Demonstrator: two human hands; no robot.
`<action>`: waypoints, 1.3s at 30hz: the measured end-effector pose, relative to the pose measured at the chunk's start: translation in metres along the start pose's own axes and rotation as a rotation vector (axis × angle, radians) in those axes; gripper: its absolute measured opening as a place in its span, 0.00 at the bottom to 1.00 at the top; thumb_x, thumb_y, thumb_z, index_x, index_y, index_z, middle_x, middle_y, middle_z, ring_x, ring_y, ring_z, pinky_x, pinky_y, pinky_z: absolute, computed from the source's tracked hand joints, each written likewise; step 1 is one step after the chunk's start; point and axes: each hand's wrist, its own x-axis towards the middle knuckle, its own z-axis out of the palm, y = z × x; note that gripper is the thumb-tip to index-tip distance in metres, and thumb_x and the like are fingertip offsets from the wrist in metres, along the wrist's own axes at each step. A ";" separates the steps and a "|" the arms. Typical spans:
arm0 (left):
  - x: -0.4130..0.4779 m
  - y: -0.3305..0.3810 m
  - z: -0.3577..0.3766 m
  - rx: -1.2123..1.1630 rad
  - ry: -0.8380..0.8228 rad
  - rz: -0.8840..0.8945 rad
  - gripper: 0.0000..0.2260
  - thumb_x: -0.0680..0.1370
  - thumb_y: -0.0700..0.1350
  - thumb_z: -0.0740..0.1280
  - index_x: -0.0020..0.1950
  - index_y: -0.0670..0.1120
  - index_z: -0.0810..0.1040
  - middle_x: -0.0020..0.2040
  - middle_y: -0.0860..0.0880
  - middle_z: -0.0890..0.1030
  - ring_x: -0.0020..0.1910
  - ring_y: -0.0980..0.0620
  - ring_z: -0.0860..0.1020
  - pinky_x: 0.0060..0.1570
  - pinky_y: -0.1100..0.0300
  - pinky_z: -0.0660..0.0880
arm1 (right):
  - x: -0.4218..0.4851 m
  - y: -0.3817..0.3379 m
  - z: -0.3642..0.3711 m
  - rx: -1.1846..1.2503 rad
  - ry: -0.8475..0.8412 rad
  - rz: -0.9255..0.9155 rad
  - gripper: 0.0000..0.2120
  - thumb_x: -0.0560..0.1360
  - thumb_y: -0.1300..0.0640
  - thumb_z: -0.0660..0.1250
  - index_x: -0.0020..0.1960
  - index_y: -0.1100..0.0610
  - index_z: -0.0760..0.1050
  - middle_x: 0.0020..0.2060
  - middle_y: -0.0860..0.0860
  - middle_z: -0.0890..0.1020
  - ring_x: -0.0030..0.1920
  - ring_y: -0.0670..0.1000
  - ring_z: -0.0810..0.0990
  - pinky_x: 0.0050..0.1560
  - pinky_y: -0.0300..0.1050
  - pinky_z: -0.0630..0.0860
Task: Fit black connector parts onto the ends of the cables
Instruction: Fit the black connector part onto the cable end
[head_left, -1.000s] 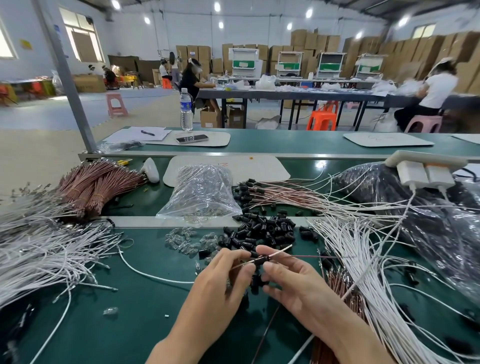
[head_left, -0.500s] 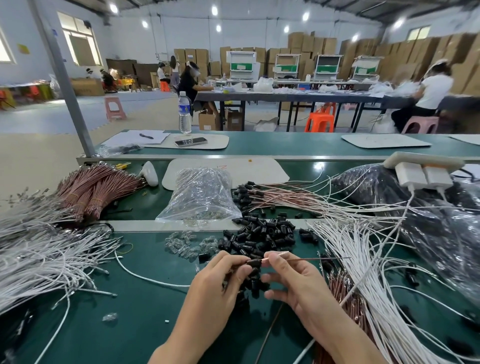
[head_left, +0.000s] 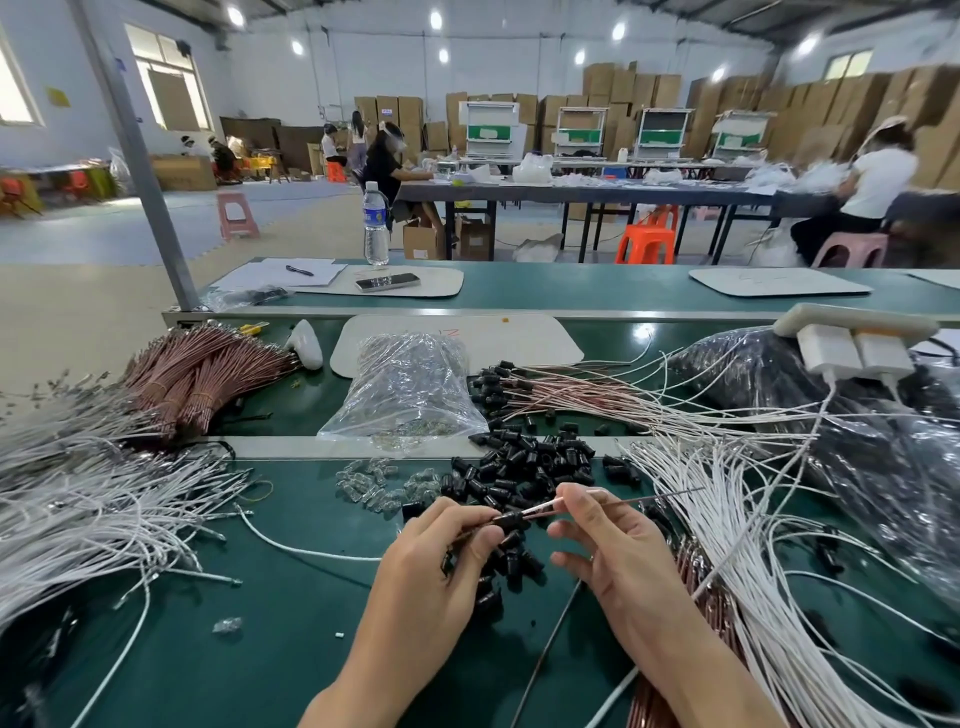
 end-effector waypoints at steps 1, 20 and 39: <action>0.000 0.000 0.000 0.001 -0.003 -0.003 0.08 0.82 0.57 0.63 0.56 0.58 0.79 0.47 0.59 0.78 0.45 0.53 0.79 0.41 0.56 0.76 | 0.000 0.000 -0.001 0.008 -0.010 0.002 0.11 0.62 0.49 0.77 0.42 0.54 0.87 0.42 0.53 0.85 0.38 0.48 0.83 0.33 0.41 0.80; 0.001 -0.003 -0.004 0.102 0.044 -0.105 0.09 0.78 0.58 0.64 0.57 0.65 0.77 0.52 0.66 0.79 0.57 0.57 0.75 0.56 0.71 0.67 | 0.005 -0.007 -0.015 0.236 0.015 -0.039 0.08 0.71 0.52 0.71 0.45 0.54 0.87 0.42 0.51 0.85 0.41 0.49 0.84 0.38 0.41 0.83; 0.003 -0.016 -0.035 0.163 0.215 -0.160 0.12 0.79 0.54 0.63 0.59 0.57 0.81 0.50 0.60 0.78 0.51 0.54 0.77 0.50 0.62 0.72 | 0.006 -0.037 -0.063 0.732 0.169 -0.214 0.09 0.79 0.50 0.69 0.45 0.52 0.84 0.44 0.46 0.86 0.47 0.43 0.85 0.48 0.35 0.82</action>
